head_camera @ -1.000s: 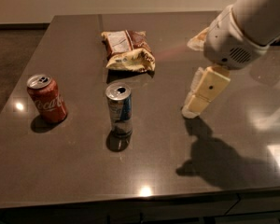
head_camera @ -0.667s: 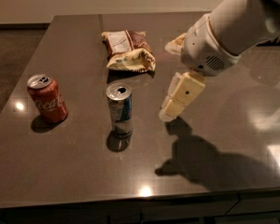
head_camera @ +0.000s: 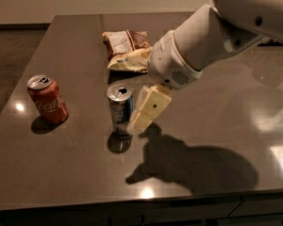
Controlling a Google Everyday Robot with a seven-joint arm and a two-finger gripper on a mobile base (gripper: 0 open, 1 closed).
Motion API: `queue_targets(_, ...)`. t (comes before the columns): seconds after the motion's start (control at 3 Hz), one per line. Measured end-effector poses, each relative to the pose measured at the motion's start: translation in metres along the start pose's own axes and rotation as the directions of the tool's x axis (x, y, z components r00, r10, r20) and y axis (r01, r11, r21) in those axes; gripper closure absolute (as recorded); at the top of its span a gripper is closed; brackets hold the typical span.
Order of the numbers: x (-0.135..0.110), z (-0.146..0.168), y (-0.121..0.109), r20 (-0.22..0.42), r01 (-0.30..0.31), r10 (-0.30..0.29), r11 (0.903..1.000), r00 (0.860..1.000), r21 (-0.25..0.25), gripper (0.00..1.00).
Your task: Knock redbull can over
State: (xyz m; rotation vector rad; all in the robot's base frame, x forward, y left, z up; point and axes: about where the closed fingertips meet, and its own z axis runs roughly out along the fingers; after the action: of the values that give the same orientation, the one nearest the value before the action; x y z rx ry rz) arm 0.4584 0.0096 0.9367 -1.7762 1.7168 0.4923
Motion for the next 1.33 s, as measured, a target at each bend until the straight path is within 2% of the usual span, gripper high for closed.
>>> queue_targets(0.33, -0.01, 0.022, 0.009, 0.045, 0.019, -0.016, 0.9983, 0.999, -0.055, 0.0)
queue_targets(0.67, -0.013, 0.036, 0.012, 0.072, 0.028, -0.022, 0.9959, 0.997, -0.085, 0.0)
queue_targets(1.0, -0.012, 0.041, 0.011, 0.09, 0.029, -0.021, 0.9953, 0.996, -0.093, 0.18)
queue_targets(1.33, -0.011, 0.038, 0.009, 0.11, 0.023, -0.013, 0.9957, 0.994, -0.089, 0.41)
